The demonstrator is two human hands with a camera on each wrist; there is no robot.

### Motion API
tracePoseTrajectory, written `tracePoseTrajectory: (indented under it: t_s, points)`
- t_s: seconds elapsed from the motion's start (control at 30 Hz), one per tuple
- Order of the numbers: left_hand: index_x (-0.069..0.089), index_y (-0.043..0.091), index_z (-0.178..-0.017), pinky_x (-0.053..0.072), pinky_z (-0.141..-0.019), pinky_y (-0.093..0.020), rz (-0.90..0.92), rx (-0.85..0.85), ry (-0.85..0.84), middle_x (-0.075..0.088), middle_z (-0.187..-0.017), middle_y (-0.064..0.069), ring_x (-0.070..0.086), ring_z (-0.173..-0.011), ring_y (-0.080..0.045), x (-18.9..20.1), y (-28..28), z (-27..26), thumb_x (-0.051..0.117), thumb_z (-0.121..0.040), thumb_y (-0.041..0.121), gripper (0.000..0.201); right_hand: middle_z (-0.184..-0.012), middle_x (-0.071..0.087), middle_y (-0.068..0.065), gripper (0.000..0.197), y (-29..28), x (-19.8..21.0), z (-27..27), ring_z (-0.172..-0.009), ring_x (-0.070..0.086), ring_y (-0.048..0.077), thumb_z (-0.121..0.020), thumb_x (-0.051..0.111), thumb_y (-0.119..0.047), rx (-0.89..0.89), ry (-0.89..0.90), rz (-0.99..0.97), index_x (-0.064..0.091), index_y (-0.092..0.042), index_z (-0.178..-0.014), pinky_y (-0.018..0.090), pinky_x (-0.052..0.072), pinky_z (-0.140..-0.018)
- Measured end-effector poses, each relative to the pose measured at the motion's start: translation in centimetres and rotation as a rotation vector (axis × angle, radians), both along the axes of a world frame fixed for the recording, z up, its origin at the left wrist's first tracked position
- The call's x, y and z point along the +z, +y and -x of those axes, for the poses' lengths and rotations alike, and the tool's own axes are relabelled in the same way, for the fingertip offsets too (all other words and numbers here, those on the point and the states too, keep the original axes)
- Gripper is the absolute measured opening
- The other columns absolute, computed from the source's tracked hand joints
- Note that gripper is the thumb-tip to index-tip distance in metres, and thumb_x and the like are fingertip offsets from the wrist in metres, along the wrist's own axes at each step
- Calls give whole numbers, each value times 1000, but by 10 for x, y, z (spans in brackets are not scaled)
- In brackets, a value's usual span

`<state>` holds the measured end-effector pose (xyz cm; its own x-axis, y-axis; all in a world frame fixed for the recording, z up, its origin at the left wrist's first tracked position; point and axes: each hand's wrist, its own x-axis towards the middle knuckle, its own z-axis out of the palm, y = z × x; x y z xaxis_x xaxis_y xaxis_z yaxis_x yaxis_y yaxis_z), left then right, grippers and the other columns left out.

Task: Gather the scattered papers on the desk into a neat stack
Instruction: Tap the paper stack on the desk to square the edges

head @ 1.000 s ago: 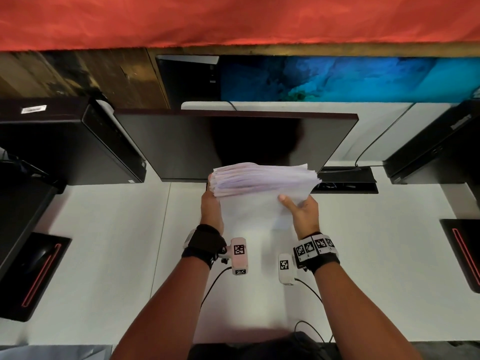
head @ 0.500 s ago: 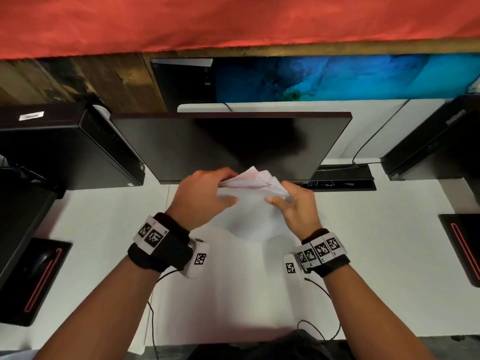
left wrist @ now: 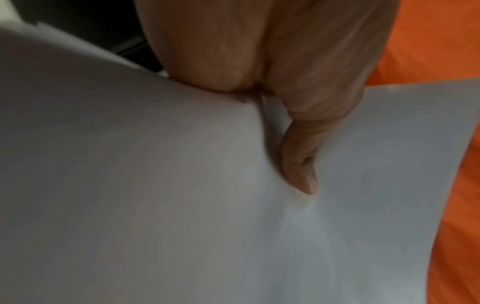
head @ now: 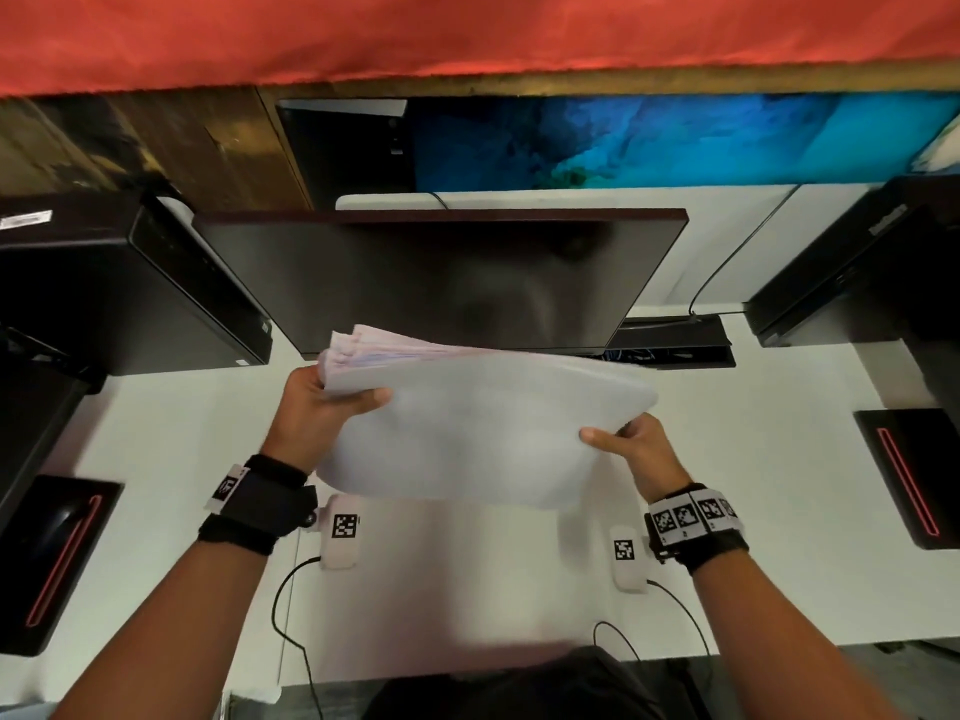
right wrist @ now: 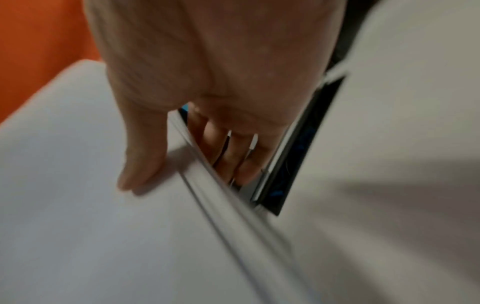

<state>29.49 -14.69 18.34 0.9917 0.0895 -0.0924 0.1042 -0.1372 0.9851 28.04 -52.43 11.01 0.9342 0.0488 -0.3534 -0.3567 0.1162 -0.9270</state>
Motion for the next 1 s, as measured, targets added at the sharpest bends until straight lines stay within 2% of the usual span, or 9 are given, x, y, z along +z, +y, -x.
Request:
tracePoseTrajectory:
  t_s: [0.07, 0.17, 0.27, 0.37, 0.5, 0.57, 0.7, 0.83, 1.0]
  points:
    - [81, 22, -89, 60, -79, -30, 78, 70, 7, 79, -93, 3, 72, -83, -14, -12, -2, 3, 86, -68, 3, 29, -111, 74, 11, 35, 15, -2, 4, -105, 70, 28, -78, 73, -2, -21, 32, -75, 69, -2, -113, 39, 57, -85]
    - [76, 10, -99, 58, -73, -28, 124, 188, 23, 79, -88, 8, 72, -78, -9, -33, -13, 12, 80, -78, -1, 24, -92, 78, 2, 17, 36, 1, 8, -85, 73, 15, -84, 71, 0, -235, -46, -12, 72, -8, -99, 28, 58, -69]
    - [69, 4, -109, 55, -73, -18, 130, 285, 7, 77, -84, 18, 70, -77, 2, -60, -31, 30, 74, -84, -3, 26, -95, 77, -2, 18, 56, -8, 14, -89, 72, 9, -86, 72, -6, -389, -96, 28, 72, -17, -100, 22, 58, -81]
    - [69, 17, -107, 52, -83, -14, 118, 293, 33, 76, -91, 21, 69, -90, 3, -84, -48, 46, 70, -88, -1, 27, -98, 73, -8, 20, 74, -26, 20, -90, 70, 5, -89, 68, -3, -465, -45, 19, 71, -17, -102, 13, 54, -83]
    - [66, 27, -99, 51, -92, -30, 208, 370, 176, 76, -86, 21, 70, -86, 4, -112, -57, 57, 71, -89, 1, 28, -105, 72, 1, 25, 78, -59, 24, -103, 67, 20, -90, 69, -9, -533, 55, 106, 69, -5, -115, 36, 50, -103]
    - [69, 27, -101, 53, -96, -35, 213, 366, 212, 77, -92, 14, 72, -92, -4, -124, -56, 60, 73, -88, 2, 28, -109, 73, 7, 27, 74, -70, 28, -107, 67, 25, -89, 71, -13, -518, 102, 165, 70, -6, -115, 45, 49, -104]
    - [72, 22, -104, 57, -90, -35, 252, 355, 251, 78, -97, 6, 74, -93, -13, -130, -49, 63, 78, -80, -3, 35, -110, 71, 2, 31, 55, -74, 34, -108, 66, 25, -82, 76, -12, -417, 110, 279, 67, -20, -111, 43, 52, -98]
    - [70, 9, -115, 57, -85, -35, 286, 288, 236, 76, -106, -7, 72, -98, -25, -131, -32, 58, 81, -71, -6, 48, -122, 58, -9, 60, 30, -63, 32, -115, 54, 2, -74, 85, -20, -316, 60, 325, 53, -25, -124, 38, 46, -103]
    - [70, 12, -116, 55, -89, -40, 309, 160, 210, 75, -108, -11, 71, -101, -28, -131, -24, 51, 76, -66, -2, 52, -135, 54, -7, 66, 27, -42, 29, -129, 50, 12, -76, 77, -41, -267, -49, 211, 46, -33, -133, 40, 45, -105]
